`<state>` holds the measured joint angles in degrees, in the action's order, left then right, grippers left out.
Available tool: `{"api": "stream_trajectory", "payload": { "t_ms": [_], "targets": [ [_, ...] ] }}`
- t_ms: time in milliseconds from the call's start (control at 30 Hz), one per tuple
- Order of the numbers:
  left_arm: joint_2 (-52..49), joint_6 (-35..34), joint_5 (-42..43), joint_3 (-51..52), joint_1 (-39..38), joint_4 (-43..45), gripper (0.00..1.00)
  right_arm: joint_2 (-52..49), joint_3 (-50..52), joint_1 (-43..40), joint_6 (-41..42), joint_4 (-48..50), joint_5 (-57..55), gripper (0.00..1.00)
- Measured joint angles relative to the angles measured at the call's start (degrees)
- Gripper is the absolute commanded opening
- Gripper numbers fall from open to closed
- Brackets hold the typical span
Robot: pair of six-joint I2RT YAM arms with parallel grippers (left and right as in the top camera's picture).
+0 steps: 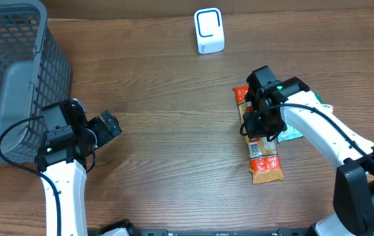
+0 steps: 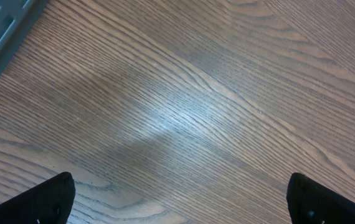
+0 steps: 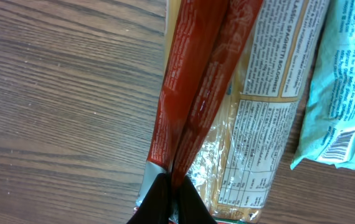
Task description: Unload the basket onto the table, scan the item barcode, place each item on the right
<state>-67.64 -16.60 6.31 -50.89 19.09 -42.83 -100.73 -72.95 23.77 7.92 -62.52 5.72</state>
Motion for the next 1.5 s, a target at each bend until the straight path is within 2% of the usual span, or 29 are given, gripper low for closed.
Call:
{"api": "stream_trajectory", "payload": {
  "t_ms": [967,1500],
  "targets": [
    [0.00,0.00,0.00,0.00,0.00,0.00,1.00,0.00,0.00,0.00,0.81,-2.69,-2.78,0.06],
    [0.00,0.00,0.00,0.00,0.00,0.02,1.00,0.00,7.45,0.00,-2.27,6.34,-3.17,0.09]
  ]
}}
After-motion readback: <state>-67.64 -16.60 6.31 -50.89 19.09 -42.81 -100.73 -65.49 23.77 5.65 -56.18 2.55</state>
